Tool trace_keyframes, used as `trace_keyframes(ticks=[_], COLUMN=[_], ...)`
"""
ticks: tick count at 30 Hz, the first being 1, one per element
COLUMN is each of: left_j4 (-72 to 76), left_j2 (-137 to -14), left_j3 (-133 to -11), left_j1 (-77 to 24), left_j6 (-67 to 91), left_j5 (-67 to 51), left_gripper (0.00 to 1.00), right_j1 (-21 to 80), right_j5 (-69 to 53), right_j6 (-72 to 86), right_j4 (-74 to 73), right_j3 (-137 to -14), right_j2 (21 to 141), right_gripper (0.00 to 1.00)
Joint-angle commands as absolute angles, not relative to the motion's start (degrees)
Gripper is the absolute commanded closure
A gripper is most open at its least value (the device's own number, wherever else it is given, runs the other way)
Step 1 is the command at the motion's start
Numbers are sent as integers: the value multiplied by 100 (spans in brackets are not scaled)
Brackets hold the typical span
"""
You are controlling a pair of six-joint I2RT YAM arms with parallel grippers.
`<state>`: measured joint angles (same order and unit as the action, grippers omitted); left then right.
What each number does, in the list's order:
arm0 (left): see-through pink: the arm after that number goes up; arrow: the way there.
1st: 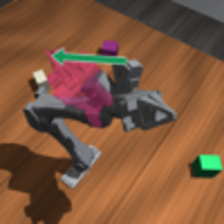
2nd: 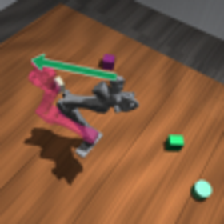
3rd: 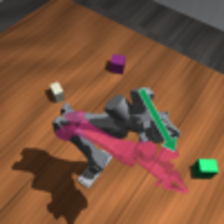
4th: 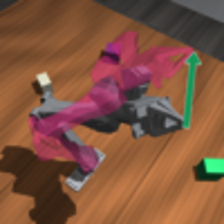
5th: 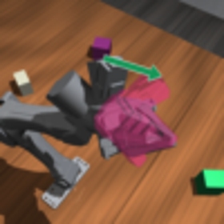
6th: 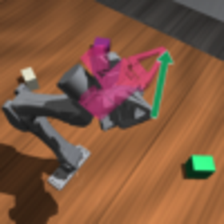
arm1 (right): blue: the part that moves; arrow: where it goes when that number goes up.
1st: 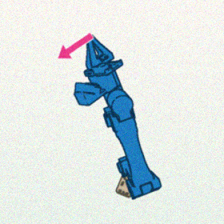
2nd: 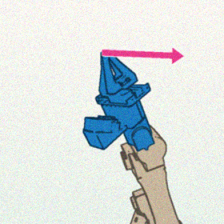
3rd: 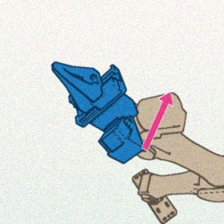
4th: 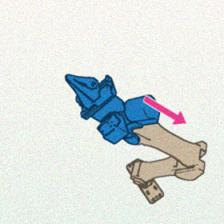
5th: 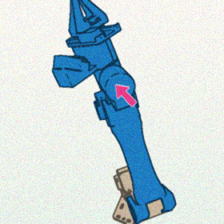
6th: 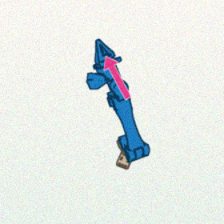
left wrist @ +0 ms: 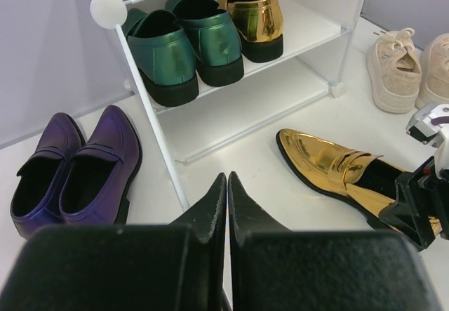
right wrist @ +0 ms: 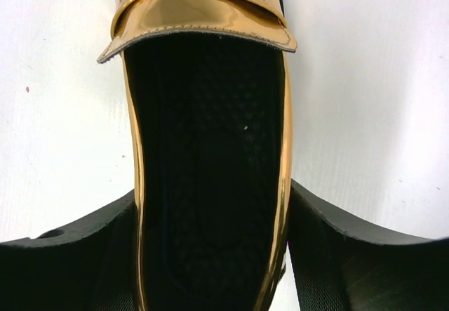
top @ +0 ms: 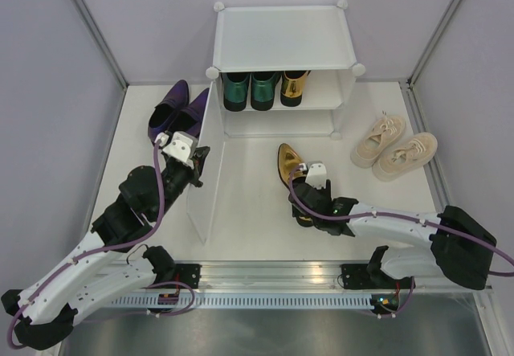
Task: Place and organize the shoes in the shoe cabinet
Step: Pick up the shoe from the center of the board.
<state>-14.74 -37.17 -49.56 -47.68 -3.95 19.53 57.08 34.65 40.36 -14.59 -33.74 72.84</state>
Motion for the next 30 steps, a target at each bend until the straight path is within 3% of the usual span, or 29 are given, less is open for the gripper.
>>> trace_keyframes(ticks=[1, 15, 30], left_j4=[-2294, -2285, -2285], left_j2=[-3771, -3735, -3709], left_j3=[-4711, -4702, -4711], left_j1=[-4816, -4843, -4852], left_j6=[-554, -554, -571], left_j5=[1995, 2048, 2057], left_gripper=[98, 98, 98], right_j1=[5590, 5115, 4975], right_j5=[3621, 3612, 3578], right_j6=[3938, 3753, 3604], right_j4=[-1950, -2733, -2988], right_j3=[-3647, -4192, -4535], right_j2=[6761, 5266, 4729], right_gripper=[99, 99, 99])
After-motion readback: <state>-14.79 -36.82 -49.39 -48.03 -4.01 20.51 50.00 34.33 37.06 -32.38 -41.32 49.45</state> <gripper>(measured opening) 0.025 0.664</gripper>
